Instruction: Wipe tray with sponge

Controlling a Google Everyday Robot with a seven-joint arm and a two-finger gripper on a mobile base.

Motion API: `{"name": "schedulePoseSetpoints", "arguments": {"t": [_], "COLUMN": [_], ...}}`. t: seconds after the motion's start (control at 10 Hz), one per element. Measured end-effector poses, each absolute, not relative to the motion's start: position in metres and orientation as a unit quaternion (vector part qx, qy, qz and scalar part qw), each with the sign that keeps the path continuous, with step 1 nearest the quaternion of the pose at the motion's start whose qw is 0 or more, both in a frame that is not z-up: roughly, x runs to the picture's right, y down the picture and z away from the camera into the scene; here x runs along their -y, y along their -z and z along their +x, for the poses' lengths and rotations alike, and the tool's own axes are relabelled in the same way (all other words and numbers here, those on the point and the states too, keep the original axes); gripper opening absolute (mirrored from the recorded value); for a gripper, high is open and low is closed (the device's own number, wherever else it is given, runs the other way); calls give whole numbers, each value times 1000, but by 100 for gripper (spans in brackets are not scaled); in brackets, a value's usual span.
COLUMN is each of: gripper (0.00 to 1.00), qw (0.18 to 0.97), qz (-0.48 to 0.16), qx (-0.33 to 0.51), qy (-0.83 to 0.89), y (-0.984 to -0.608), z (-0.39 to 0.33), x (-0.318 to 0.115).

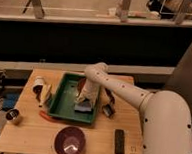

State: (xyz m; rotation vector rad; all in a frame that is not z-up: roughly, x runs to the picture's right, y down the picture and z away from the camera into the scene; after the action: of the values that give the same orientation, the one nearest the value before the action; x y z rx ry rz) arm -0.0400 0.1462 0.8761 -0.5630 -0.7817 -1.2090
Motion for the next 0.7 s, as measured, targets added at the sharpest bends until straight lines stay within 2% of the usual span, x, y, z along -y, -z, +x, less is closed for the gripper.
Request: {"name": "schedulePoseSetpoints", "arguments": {"t": [0.2,0.3,0.7], "gripper": [1,1,1], "qw": [715,706,672], "qz": [-241,-225,-203], "qx": [355,360,377], "qy": [551,567,605], "y": [-883,-882,-867], "z": [-61,-94,-146], "x": [-136,-130,-130]}}
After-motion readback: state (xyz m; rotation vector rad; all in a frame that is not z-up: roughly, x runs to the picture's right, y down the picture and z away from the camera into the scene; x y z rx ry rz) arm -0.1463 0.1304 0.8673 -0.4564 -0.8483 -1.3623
